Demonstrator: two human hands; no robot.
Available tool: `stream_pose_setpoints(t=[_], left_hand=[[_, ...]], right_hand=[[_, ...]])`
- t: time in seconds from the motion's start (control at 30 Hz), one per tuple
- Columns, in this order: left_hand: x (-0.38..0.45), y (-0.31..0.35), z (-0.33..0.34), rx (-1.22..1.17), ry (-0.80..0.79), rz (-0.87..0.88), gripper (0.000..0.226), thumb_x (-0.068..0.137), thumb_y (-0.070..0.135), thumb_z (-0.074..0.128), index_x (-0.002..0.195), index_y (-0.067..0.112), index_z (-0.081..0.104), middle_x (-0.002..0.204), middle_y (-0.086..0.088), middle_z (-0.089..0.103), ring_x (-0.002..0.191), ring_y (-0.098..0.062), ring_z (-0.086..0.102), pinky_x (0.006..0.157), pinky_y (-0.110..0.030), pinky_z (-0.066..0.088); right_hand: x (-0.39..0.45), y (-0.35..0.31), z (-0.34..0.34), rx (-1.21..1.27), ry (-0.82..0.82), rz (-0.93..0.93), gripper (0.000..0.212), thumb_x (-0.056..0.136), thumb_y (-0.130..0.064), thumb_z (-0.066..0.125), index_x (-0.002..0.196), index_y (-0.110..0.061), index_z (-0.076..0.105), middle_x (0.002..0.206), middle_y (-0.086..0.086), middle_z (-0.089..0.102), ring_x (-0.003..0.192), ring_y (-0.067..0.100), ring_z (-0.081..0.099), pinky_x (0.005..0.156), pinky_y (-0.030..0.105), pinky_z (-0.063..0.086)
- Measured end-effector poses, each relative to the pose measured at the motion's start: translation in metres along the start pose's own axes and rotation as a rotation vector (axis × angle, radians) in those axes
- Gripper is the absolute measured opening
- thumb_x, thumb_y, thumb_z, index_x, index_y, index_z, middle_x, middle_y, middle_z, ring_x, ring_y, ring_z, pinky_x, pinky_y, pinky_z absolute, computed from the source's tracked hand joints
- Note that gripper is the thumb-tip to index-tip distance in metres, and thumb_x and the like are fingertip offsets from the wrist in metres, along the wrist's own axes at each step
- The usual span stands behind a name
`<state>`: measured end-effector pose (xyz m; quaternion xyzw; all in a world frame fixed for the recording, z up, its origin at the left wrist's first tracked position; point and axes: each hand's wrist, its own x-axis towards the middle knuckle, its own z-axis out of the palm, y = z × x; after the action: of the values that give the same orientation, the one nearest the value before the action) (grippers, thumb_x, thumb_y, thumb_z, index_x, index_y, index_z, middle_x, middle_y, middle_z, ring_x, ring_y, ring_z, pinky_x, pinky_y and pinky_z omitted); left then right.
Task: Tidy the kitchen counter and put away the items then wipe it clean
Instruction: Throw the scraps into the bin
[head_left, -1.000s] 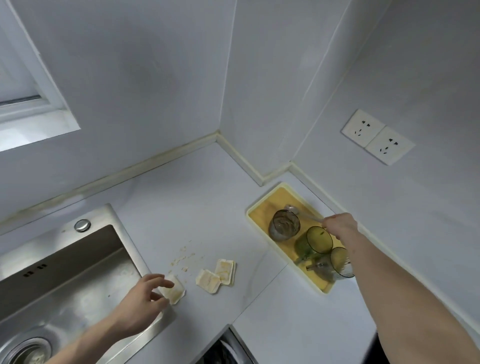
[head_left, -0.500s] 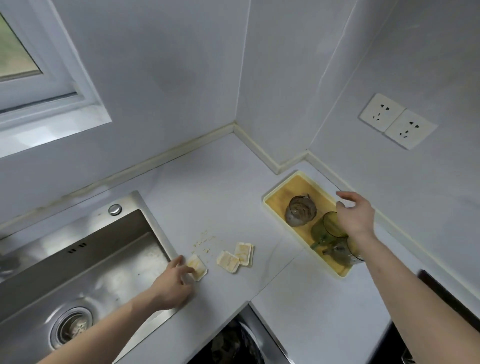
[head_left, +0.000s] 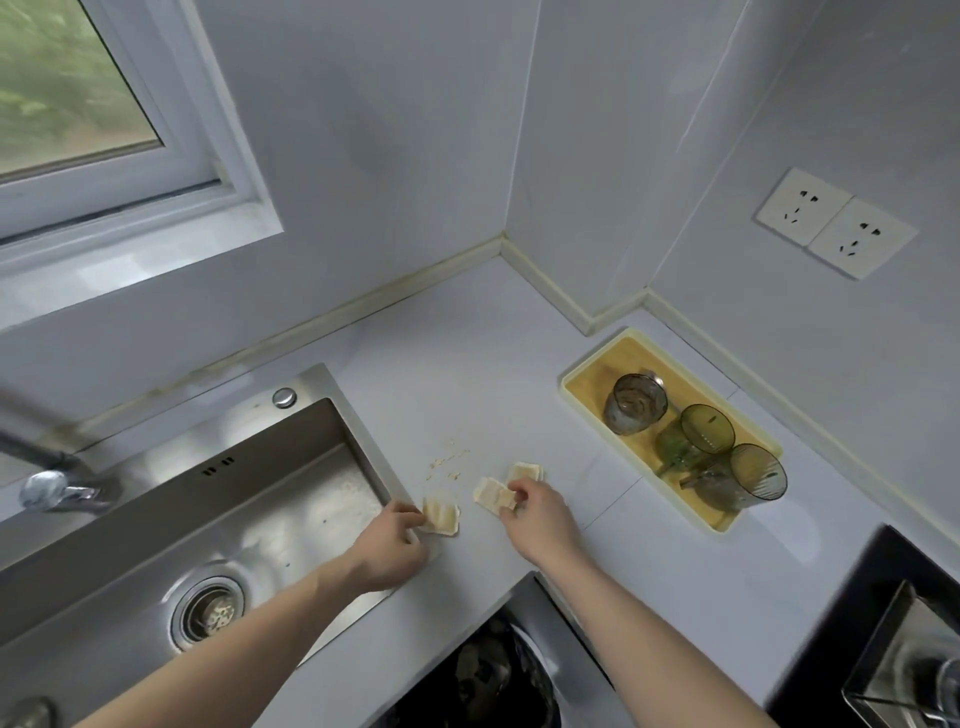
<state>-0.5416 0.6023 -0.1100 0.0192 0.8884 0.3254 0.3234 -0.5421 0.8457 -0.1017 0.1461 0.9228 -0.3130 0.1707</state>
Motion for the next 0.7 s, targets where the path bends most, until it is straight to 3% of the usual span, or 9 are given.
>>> stream_pose_setpoints(t=[0.07, 0.13, 0.2, 0.33, 0.43, 0.6, 0.7], left_hand=[[-0.021, 0.003, 0.001, -0.065, 0.008, 0.01, 0.05, 0.091, 0.019, 0.063, 0.14, 0.011, 0.059, 0.138, 0.006, 0.043, 0.099, -0.009, 0.062, 0.086, -0.015, 0.047], [-0.046, 0.005, 0.001, -0.164, -0.017, 0.033, 0.053, 0.091, 0.019, 0.063, 0.144, 0.015, 0.055, 0.138, 0.013, 0.041, 0.091, -0.007, 0.064, 0.081, -0.019, 0.052], [-0.073, 0.006, 0.0, -0.233, -0.044, 0.054, 0.054, 0.091, 0.024, 0.063, 0.144, 0.021, 0.055, 0.138, 0.021, 0.04, 0.096, -0.007, 0.063, 0.085, -0.025, 0.055], [-0.126, 0.007, 0.011, -0.217, -0.11, 0.103, 0.056, 0.09, 0.027, 0.062, 0.145, 0.027, 0.053, 0.133, 0.028, 0.039, 0.1, -0.002, 0.061, 0.087, -0.016, 0.05], [-0.152, 0.001, 0.026, -0.142, -0.15, 0.17, 0.055, 0.088, 0.025, 0.06, 0.142, 0.037, 0.054, 0.131, 0.026, 0.039, 0.096, -0.004, 0.064, 0.087, -0.017, 0.051], [-0.164, -0.007, 0.053, -0.063, -0.206, 0.188, 0.054, 0.086, 0.019, 0.058, 0.14, 0.025, 0.058, 0.134, 0.022, 0.039, 0.089, -0.009, 0.066, 0.087, -0.016, 0.049], [-0.169, -0.008, 0.07, -0.037, -0.219, 0.209, 0.057, 0.086, 0.019, 0.058, 0.142, 0.022, 0.057, 0.139, 0.017, 0.039, 0.083, -0.004, 0.063, 0.083, -0.009, 0.044]], right_hand=[[0.0, -0.002, 0.008, -0.059, 0.013, 0.037, 0.035, 0.092, -0.039, 0.061, 0.126, -0.028, 0.061, 0.12, -0.004, 0.065, 0.108, 0.022, 0.064, 0.084, 0.033, 0.051], [0.001, -0.004, 0.014, -0.09, 0.031, 0.069, 0.036, 0.094, -0.039, 0.061, 0.127, -0.026, 0.059, 0.121, -0.002, 0.064, 0.108, 0.023, 0.064, 0.082, 0.033, 0.05], [0.004, -0.006, 0.018, -0.1, 0.061, 0.093, 0.035, 0.094, -0.037, 0.062, 0.126, -0.024, 0.058, 0.12, 0.0, 0.064, 0.108, 0.025, 0.064, 0.079, 0.033, 0.049], [0.005, -0.006, 0.024, -0.139, 0.075, 0.147, 0.019, 0.095, -0.034, 0.064, 0.11, -0.022, 0.064, 0.113, 0.001, 0.067, 0.099, 0.025, 0.067, 0.076, 0.033, 0.053], [0.0, -0.002, 0.03, -0.176, 0.064, 0.146, 0.016, 0.096, -0.032, 0.063, 0.107, -0.021, 0.068, 0.114, 0.003, 0.068, 0.1, 0.025, 0.067, 0.077, 0.033, 0.055], [-0.005, 0.005, 0.03, -0.154, 0.118, 0.087, 0.031, 0.095, -0.034, 0.066, 0.122, -0.021, 0.058, 0.119, 0.003, 0.061, 0.105, 0.028, 0.064, 0.079, 0.034, 0.049], [-0.004, 0.005, 0.036, -0.153, 0.091, 0.07, 0.025, 0.095, -0.034, 0.065, 0.118, -0.024, 0.062, 0.115, 0.003, 0.066, 0.103, 0.028, 0.065, 0.08, 0.034, 0.052]])
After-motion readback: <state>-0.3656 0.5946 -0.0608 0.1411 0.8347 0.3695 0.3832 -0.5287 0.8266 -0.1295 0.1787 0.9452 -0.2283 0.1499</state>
